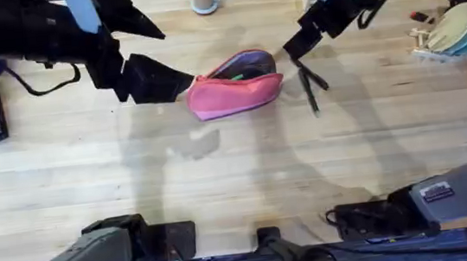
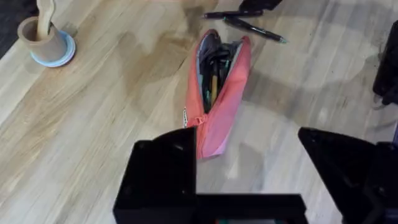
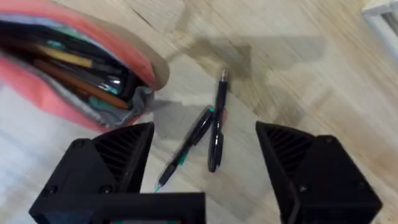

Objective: Unzip the bag, pick up the pens from the table one at a time and place them inside, then zip the bag closed.

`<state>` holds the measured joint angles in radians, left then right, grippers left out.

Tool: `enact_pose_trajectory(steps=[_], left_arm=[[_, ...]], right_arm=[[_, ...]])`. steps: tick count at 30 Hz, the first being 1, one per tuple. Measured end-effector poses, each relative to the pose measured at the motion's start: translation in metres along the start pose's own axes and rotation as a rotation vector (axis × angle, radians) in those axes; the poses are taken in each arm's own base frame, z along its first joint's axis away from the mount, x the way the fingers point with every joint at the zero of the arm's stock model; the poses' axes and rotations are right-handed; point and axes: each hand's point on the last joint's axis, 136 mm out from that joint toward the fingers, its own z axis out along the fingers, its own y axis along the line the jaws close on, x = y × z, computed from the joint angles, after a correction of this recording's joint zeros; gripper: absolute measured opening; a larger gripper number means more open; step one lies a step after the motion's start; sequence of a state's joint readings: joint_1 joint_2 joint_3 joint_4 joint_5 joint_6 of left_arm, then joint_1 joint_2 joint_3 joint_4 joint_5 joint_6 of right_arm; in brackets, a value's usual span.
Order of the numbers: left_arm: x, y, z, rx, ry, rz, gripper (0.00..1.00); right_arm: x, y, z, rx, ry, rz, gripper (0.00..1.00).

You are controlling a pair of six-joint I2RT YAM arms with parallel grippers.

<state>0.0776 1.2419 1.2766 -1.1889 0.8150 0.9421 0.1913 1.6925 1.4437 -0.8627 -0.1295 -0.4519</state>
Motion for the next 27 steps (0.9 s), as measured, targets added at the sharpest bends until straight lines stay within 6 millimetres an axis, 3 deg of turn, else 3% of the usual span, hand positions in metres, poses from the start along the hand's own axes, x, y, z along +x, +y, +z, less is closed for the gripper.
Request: enact_pose_trajectory(steps=[13, 27], left_arm=[[0.000, 0.000, 0.000, 0.000, 0.000, 0.000, 0.993], [0.000, 0.000, 0.000, 0.000, 0.000, 0.000, 0.993]], right_arm=[[-0.002, -0.009, 0.044, -0.013, 0.033, 0.006, 0.998], [0.013, -0.021, 0.085, -0.033, 0.093, 0.041, 0.997]])
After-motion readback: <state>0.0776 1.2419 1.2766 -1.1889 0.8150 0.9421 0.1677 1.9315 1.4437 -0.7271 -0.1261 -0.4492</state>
